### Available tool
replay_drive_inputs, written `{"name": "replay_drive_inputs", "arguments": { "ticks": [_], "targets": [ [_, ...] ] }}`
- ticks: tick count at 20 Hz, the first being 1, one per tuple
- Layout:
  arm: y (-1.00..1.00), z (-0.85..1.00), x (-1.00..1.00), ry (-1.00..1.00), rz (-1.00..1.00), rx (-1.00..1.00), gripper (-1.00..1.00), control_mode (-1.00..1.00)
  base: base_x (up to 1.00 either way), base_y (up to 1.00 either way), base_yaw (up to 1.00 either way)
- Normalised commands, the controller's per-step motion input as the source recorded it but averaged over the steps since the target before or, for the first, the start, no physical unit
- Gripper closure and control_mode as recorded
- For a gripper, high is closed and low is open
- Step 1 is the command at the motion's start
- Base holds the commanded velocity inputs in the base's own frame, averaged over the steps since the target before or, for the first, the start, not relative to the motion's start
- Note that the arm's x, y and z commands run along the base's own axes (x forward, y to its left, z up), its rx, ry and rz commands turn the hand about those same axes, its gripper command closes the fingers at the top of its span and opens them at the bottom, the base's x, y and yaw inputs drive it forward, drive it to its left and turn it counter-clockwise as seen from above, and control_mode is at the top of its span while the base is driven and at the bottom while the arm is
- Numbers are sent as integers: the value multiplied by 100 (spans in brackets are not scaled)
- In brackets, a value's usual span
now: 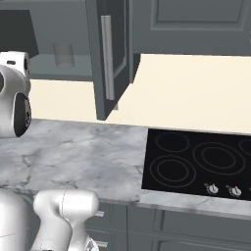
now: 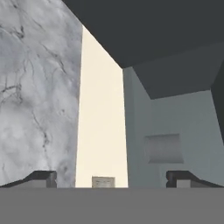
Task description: There is a bowl on the dining counter. Grab a lemon wedge from the fridge and place it in the bowl. Then get the liquor bottle and glass cup from the cabinet and place them next to the bowl.
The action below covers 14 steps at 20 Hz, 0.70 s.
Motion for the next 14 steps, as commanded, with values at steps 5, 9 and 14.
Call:
{"name": "replay_drive_inputs", "arguments": {
  "ticks": [5,9,14],
  "targets": [
    [0,0,23,0,11,0,-100,-100,0,0,0],
    [1,1,75,0,20,0,-100,-100,0,0,0],
    [16,22,47,-7,16,-7,-100,-100,0,0,0]
  ]
}}
